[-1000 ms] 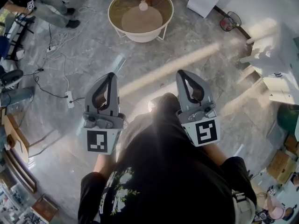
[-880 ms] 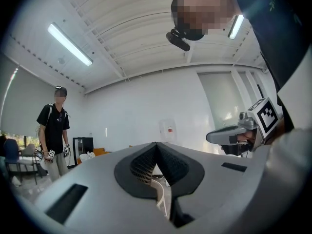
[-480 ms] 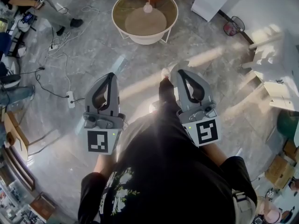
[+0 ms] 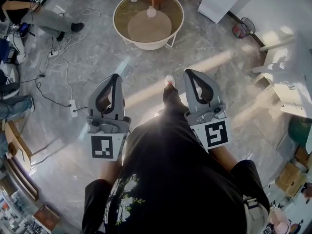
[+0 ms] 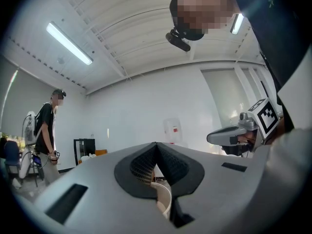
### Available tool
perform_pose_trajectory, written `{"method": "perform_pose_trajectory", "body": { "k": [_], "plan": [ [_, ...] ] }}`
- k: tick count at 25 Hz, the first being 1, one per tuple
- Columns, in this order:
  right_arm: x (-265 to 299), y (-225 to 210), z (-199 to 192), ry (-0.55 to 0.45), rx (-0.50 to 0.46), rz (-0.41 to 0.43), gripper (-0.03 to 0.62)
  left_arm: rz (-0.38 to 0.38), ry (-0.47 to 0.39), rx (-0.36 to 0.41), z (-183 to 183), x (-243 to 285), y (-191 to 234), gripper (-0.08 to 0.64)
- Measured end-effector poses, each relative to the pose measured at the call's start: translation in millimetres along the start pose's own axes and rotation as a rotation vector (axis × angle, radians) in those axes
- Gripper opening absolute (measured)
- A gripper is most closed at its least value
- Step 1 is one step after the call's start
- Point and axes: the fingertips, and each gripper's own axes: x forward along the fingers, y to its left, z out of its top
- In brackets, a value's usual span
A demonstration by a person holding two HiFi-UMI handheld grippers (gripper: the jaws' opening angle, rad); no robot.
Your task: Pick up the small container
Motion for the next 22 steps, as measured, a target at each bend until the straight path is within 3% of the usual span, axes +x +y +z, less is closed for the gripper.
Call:
{"method": "perform_pose_trajectory", "body": {
  "k": [22],
  "plan": [
    [156.9,-131.0,-0.8,-0.031,0.005,0.099,-0.005,0.072,0.011,0.005,5.7,183.5,60.2,-0.003]
  ]
}}
